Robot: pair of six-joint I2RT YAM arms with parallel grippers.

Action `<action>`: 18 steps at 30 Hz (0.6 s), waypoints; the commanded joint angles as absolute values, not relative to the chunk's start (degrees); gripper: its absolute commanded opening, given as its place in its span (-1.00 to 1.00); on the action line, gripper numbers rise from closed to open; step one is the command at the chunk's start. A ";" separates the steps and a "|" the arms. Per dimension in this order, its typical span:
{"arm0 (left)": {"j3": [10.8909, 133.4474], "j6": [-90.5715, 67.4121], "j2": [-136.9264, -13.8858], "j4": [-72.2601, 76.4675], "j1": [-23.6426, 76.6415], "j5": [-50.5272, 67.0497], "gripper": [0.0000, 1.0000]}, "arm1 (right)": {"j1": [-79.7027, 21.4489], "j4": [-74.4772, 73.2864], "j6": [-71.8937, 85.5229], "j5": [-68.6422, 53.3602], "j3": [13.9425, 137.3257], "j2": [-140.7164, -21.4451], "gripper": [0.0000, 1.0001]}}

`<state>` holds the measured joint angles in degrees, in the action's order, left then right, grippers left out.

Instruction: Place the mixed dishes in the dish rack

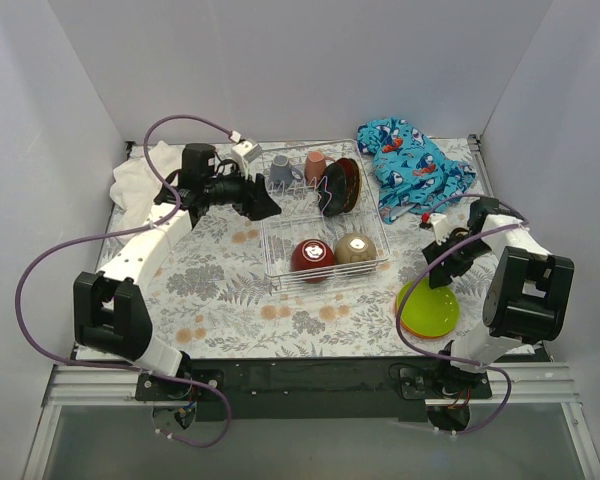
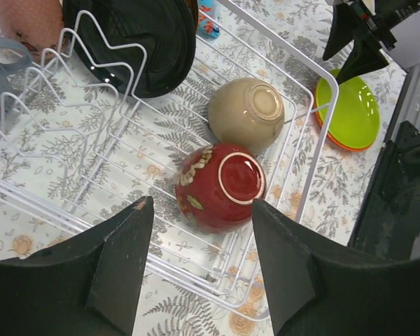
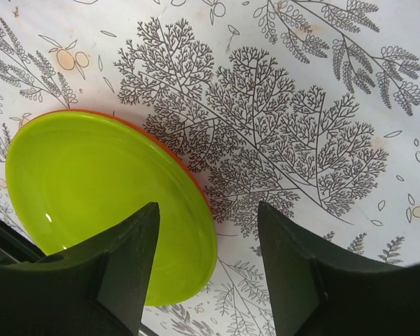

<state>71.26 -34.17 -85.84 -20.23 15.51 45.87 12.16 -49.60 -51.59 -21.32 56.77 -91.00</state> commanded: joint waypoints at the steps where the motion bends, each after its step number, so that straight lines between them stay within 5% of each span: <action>1: 75.14 -30.32 -87.27 -22.24 15.73 43.77 0.15 | 13.18 -49.66 -57.65 -22.50 54.94 -91.49 0.22; 18: 85.52 -26.10 -93.43 -22.59 20.30 42.45 0.15 | 14.94 -48.34 -60.12 -20.74 56.60 -88.33 -0.80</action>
